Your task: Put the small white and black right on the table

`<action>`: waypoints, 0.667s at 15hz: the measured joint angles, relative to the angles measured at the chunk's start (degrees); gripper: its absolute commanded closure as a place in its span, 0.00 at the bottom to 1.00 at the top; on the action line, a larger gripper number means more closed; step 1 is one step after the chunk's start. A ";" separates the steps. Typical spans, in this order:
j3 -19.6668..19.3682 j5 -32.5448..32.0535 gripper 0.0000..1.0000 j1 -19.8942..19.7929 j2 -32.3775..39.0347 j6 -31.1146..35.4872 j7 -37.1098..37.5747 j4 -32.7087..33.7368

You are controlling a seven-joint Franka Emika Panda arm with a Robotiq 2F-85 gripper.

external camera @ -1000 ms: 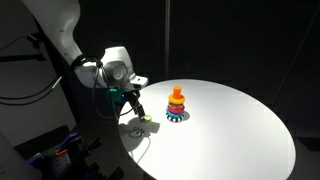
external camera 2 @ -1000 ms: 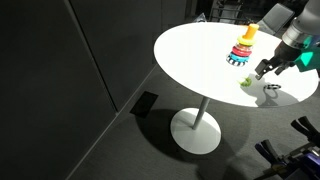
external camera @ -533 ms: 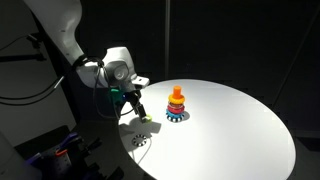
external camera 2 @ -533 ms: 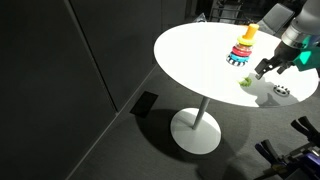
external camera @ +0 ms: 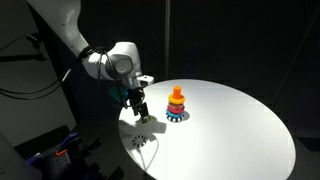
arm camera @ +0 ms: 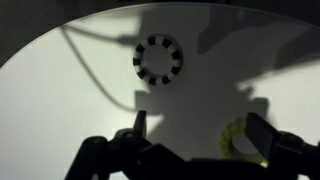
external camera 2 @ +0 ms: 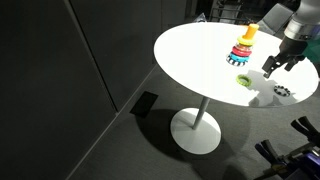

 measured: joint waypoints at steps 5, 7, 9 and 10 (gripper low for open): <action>0.08 6.21 0.00 -0.71 -4.05 -7.93 -12.26 1.58; 0.09 8.14 0.00 -1.11 -6.06 -11.50 -15.97 2.23; 0.09 9.29 0.00 -1.52 -8.05 -15.37 -18.39 3.07; 0.09 9.43 0.00 -1.73 -9.01 -17.22 -18.97 3.52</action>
